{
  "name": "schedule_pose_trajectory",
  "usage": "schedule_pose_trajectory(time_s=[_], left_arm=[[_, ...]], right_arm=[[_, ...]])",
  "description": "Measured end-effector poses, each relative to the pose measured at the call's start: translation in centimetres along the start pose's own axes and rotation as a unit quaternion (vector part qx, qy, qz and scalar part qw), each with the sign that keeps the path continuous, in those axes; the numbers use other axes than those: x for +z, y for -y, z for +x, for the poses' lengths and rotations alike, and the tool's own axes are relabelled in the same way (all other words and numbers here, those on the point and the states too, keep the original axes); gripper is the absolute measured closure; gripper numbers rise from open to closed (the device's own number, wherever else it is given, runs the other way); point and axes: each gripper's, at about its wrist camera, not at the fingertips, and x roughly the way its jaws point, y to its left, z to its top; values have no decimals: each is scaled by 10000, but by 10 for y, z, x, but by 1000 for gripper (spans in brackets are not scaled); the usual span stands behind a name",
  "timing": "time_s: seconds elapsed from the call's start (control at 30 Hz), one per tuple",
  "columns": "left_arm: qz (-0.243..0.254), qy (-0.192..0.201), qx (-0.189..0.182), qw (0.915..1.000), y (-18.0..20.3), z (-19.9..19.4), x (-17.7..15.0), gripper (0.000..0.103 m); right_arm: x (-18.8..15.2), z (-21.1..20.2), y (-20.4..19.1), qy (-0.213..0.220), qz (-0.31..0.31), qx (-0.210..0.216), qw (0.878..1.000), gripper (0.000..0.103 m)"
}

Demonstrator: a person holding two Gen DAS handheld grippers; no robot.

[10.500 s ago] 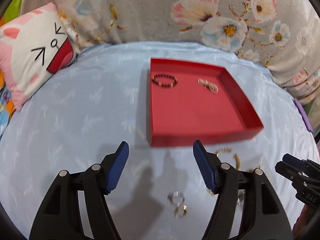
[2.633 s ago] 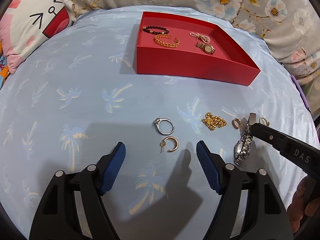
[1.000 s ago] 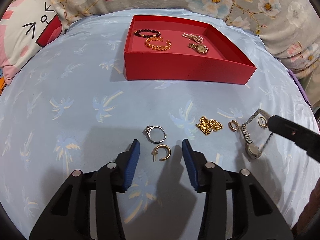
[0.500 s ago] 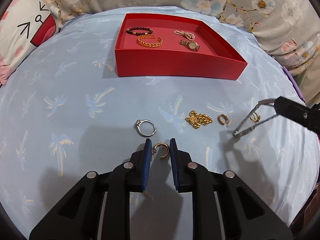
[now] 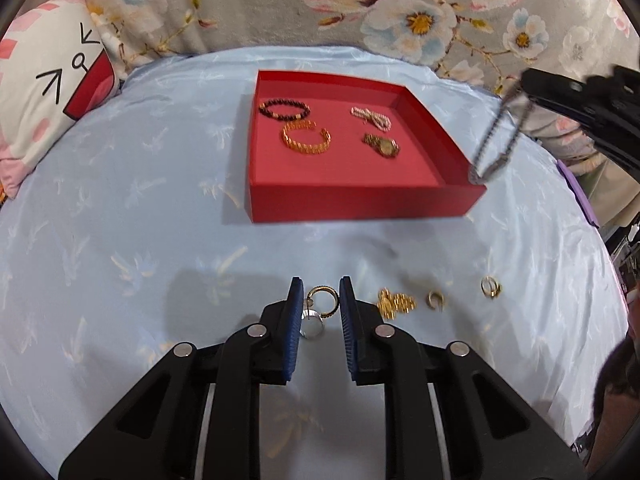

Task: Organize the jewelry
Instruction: 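Carry the silver watch with the right tool while the left grasps a gold hoop earring, then lower the silver watch and gold hoop into the red box and open both tools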

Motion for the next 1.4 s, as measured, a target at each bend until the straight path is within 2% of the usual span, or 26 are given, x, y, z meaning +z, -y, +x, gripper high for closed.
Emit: schedule_pose_trajectory(time_s=[0.17, 0.37, 0.53, 0.8, 0.97, 1.07, 1.1, 1.17, 1.23, 1.4], left_arm=[[79, 250, -2, 9997, -4, -2, 38, 85], [173, 415, -5, 9990, -5, 17, 84, 85], [177, 303, -88, 9993, -5, 50, 104, 85], [201, -53, -34, 9998, -4, 99, 110, 85], [181, -162, 84, 9997, -7, 119, 114, 85], [150, -149, 194, 9996, -9, 123, 116, 83], [142, -118, 231, 9996, -10, 122, 116, 82], [122, -65, 251, 9996, -11, 120, 116, 65], [93, 46, 320, 9994, -12, 114, 116, 56], [-16, 233, 352, 9991, -15, 96, 117, 53]], right_arm=[[38, 46, 13, -250, 133, 90, 9996, 94], [46, 81, 24, -724, 251, 140, 9970, 94], [36, 109, 32, -1153, 276, 171, 9928, 94], [35, 170, 38, -1611, 257, 47, 9866, 93], [46, 193, 37, -1415, 143, -80, 9898, 91], [50, 190, 40, -1209, 171, -128, 9924, 91], [50, 186, 41, -1149, 191, -117, 9931, 91], [49, 175, 42, -1012, 157, -170, 9946, 91], [45, 160, 41, -862, 90, -258, 9959, 90], [33, 124, 35, -628, 14, -342, 9974, 89]])
